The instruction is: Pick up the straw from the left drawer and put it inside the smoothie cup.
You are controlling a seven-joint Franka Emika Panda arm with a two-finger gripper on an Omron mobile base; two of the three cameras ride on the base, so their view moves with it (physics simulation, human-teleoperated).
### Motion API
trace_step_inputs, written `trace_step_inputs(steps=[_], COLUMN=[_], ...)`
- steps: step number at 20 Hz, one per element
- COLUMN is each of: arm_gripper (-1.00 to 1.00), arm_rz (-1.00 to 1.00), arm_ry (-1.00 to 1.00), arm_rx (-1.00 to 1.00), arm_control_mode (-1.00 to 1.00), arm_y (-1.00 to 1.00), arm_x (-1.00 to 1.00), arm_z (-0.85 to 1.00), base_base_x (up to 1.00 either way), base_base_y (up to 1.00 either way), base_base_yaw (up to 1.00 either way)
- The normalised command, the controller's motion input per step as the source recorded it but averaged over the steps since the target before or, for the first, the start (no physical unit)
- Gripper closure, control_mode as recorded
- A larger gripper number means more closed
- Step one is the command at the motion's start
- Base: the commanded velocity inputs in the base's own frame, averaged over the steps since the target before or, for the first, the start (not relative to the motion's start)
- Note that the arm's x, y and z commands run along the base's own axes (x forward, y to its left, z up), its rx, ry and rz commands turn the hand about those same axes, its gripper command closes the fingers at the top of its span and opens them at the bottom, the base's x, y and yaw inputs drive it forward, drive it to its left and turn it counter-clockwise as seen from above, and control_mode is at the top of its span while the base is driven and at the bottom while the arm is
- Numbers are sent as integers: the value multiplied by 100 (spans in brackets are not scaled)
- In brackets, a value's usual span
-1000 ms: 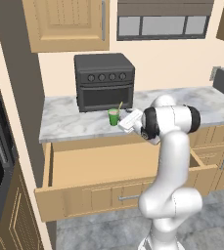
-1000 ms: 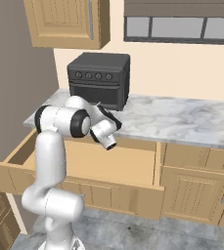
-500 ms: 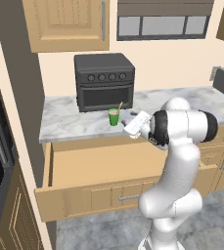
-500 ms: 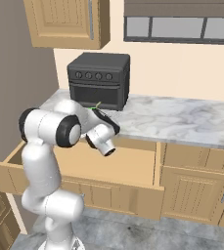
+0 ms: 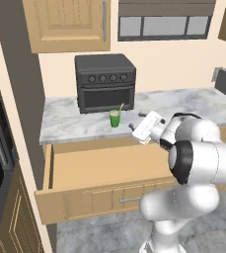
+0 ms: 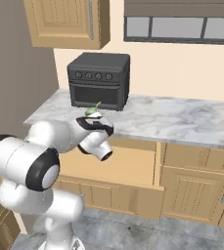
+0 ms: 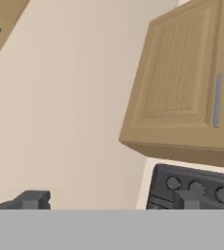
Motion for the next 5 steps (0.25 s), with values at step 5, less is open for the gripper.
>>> trace_step_inputs(steps=[5], arm_gripper=[-100], arm_rz=[0], arm_ry=[0], arm_rx=[-7], arm_control_mode=[-100], arm_y=[0], arm_x=[-21], arm_z=[86], base_base_x=[0], base_base_y=[0], base_base_yaw=[0])
